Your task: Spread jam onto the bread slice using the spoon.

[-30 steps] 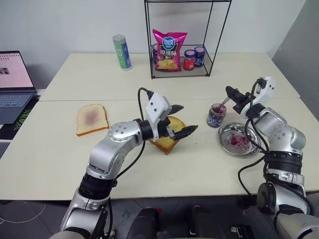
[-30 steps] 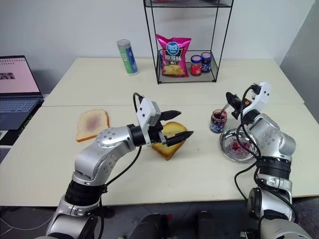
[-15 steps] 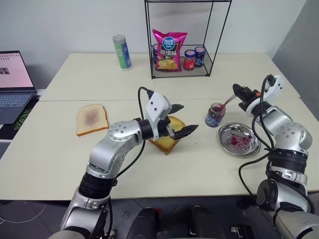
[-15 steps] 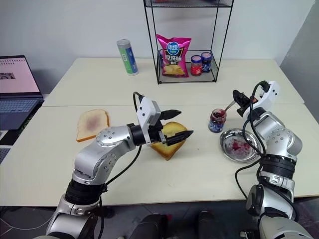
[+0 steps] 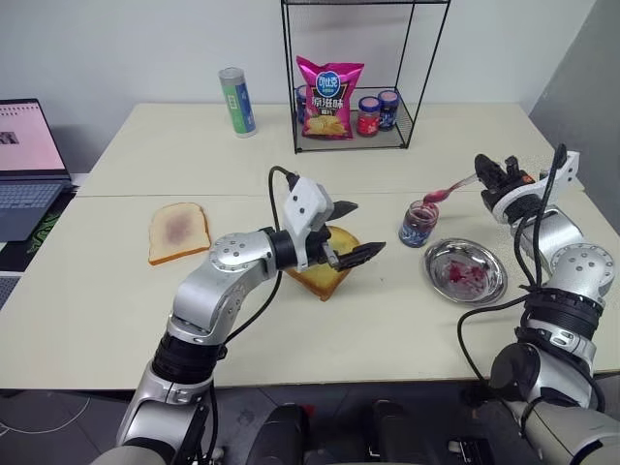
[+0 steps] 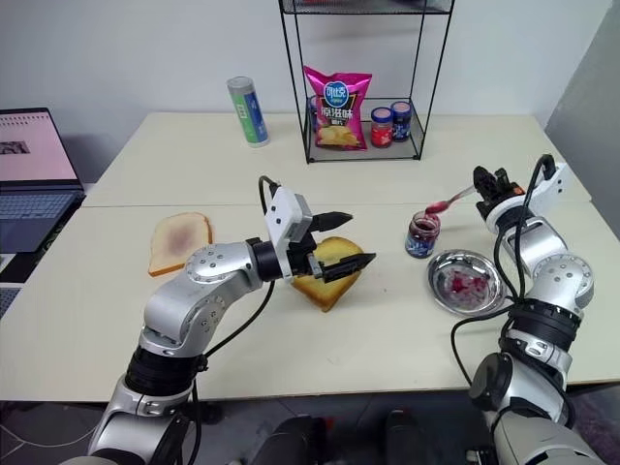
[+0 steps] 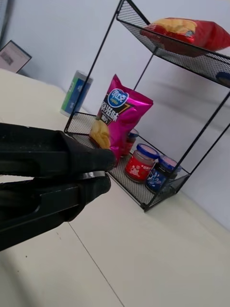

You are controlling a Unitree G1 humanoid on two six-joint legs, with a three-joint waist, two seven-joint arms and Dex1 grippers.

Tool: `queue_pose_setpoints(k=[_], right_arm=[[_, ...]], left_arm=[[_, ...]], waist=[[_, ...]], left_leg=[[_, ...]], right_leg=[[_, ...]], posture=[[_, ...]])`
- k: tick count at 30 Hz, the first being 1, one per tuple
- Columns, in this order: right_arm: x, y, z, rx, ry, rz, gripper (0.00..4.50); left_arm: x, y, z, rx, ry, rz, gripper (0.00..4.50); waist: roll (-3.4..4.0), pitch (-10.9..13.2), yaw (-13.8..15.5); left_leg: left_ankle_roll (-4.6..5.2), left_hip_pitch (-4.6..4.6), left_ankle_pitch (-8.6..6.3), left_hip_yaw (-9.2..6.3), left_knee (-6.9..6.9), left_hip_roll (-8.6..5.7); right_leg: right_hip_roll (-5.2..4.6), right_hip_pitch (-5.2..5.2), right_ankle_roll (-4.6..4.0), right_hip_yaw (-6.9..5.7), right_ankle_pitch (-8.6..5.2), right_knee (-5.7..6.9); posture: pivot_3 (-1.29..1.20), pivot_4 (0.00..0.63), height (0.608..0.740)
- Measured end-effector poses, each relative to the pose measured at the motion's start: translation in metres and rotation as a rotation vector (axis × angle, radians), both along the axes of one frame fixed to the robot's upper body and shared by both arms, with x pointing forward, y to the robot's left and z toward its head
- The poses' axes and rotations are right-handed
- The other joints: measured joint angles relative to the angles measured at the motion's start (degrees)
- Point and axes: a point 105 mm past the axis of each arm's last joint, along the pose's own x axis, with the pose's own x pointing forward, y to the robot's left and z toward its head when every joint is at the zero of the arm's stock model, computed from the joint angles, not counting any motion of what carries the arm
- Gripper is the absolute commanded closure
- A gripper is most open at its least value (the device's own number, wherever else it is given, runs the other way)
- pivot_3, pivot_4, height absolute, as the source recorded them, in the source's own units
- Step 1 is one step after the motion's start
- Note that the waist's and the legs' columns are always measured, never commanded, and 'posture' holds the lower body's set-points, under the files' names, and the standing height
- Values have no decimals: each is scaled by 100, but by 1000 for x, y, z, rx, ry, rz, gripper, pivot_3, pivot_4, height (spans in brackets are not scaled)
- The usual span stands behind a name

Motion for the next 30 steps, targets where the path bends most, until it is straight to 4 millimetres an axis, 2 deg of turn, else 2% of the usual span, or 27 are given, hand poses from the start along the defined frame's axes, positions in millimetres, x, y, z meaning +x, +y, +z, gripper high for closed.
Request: queue_pose_setpoints(k=[3, 5, 8, 12, 16, 19, 20, 23, 25, 27, 30], right_arm=[[-1, -1, 8, 81, -23, 3, 4452], [-1, 5, 16, 134, -48, 31, 4452], [-3, 31, 31, 165, -94, 119, 4452], [-10, 88, 58, 127, -170, 283, 4452], [-17, 126, 66, 53, -197, 389, 4452], [-26, 165, 70, -133, -250, 482, 4452], [-28, 170, 70, -166, -262, 492, 4452], [-43, 206, 65, -441, -374, 564, 4452], [-53, 226, 47, -618, -434, 617, 4452], [-61, 240, 36, -706, -486, 665, 4452], [-70, 249, 31, -821, -591, 686, 4452]], left_arm=[[0, 1, 0, 1, 0, 0, 0], [0, 3, 1, -2, 1, -10, 0], [-1, 14, 4, 3, 0, -13, 0], [0, 49, 6, 18, 9, 68, 0], [-8, 76, 2, 19, 48, 142, 0], [-28, 103, -11, 53, 116, 210, 0], [-32, 106, -12, 55, 122, 220, 0], [-59, 124, -30, 77, 208, 287, 0], [-69, 128, -33, 77, 226, 318, 0], [-72, 130, -33, 81, 222, 338, 0], [-75, 129, -34, 81, 224, 348, 0]], waist=[[1, 0, -5], [1, 0, -21], [2, 1, -71], [5, 2, -155], [5, 2, -159], [7, 4, -163], [7, 3, -166], [6, 3, -167], [5, 4, -127], [3, 3, -102], [2, 2, -95]], left_leg=[[0, 0, 0, -1, 0, 1], [0, 1, 0, 0, -2, 3], [0, 3, 0, -2, -5, 10], [0, 6, 0, -8, -20, 14], [-1, 5, 0, -8, -31, 11], [-1, 4, 0, -5, -39, 8], [-1, 2, 0, -5, -40, 9], [-2, 4, -2, -8, -43, 14], [-5, 2, -1, -22, -41, 14], [-7, 4, 1, -27, -38, 14], [-12, 10, 4, -26, -33, 13]], right_leg=[[0, 0, 0, 0, 0, 0], [0, 0, 0, 0, 0, 0], [0, -2, -3, 1, -1, 2], [1, -6, -10, -3, -6, 4], [-1, -13, -11, -2, -6, 4], [-4, -21, -12, 2, -7, 0], [-5, -24, -12, 3, -7, -1], [-8, -25, -23, 0, -16, -4], [-9, -24, -12, -13, -35, -3], [-9, -19, -14, -15, -37, 0], [-9, -10, -28, -11, -43, -3]], posture=[[0, 150, 740], [0, 150, 740], [0, 150, 740], [0, 150, 740], [0, 150, 740], [0, 150, 740], [0, 150, 740], [0, 150, 740], [0, 150, 740], [0, 150, 740], [0, 150, 740]])
